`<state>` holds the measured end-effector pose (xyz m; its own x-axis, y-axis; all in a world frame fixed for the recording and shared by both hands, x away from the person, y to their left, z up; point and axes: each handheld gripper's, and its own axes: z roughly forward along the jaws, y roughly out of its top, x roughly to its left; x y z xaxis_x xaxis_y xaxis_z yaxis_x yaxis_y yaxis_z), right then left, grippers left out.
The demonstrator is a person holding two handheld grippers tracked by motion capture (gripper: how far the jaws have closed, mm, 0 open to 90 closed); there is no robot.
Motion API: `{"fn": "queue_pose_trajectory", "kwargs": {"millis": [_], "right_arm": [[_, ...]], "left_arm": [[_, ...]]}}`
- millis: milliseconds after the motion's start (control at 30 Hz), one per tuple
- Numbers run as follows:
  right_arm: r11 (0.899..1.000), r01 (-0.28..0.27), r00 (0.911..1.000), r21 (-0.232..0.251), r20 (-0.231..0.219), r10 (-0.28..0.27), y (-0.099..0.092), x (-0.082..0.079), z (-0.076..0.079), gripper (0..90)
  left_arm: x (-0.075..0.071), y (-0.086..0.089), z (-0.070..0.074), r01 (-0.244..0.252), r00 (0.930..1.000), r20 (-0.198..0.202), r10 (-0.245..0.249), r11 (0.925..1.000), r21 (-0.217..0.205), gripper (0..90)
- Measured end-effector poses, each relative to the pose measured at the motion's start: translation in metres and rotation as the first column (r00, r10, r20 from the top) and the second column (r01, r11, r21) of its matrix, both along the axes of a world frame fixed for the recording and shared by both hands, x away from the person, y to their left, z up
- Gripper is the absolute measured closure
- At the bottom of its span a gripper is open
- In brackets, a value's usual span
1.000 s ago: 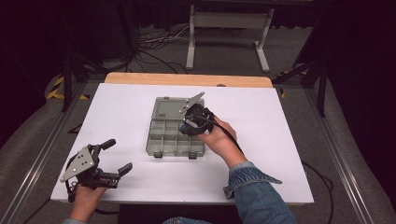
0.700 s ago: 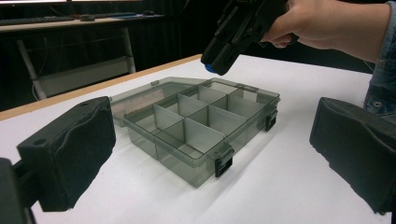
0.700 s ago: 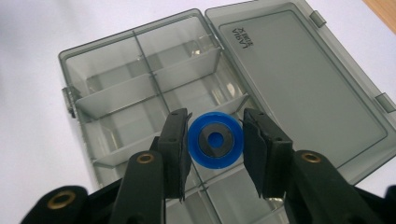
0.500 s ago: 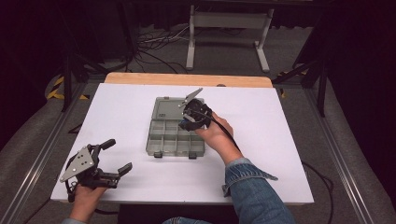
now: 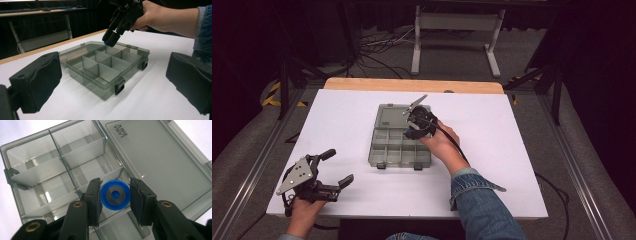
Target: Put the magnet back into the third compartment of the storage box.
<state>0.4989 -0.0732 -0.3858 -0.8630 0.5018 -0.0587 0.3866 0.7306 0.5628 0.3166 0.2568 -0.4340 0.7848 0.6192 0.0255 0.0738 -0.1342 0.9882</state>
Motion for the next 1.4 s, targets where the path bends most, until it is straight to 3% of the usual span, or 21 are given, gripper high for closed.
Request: {"fn": "queue_pose_trajectory", "kwargs": {"millis": [933,1233,1400], "right_arm": [[0.998,-0.010,0.9985,-0.058,-0.053,0.007,0.007,0.005,-0.019,61.3],[0.998,-0.008,0.9990,-0.055,-0.045,0.006,0.006,0.004,-0.017,57.7],[1.000,-0.009,0.9997,-0.030,-0.025,0.008,0.004,0.001,-0.011,52.4]], "left_arm": [[0.000,0.000,0.000,0.000,1.0000,0.004,0.000,1.0000,0.003,0.9],[0.000,0.000,0.000,-0.001,1.0000,0.004,0.001,1.0000,0.001,0.9],[0.000,-0.001,0.000,0.001,1.0000,0.001,-0.001,1.0000,0.000,0.9]]}}
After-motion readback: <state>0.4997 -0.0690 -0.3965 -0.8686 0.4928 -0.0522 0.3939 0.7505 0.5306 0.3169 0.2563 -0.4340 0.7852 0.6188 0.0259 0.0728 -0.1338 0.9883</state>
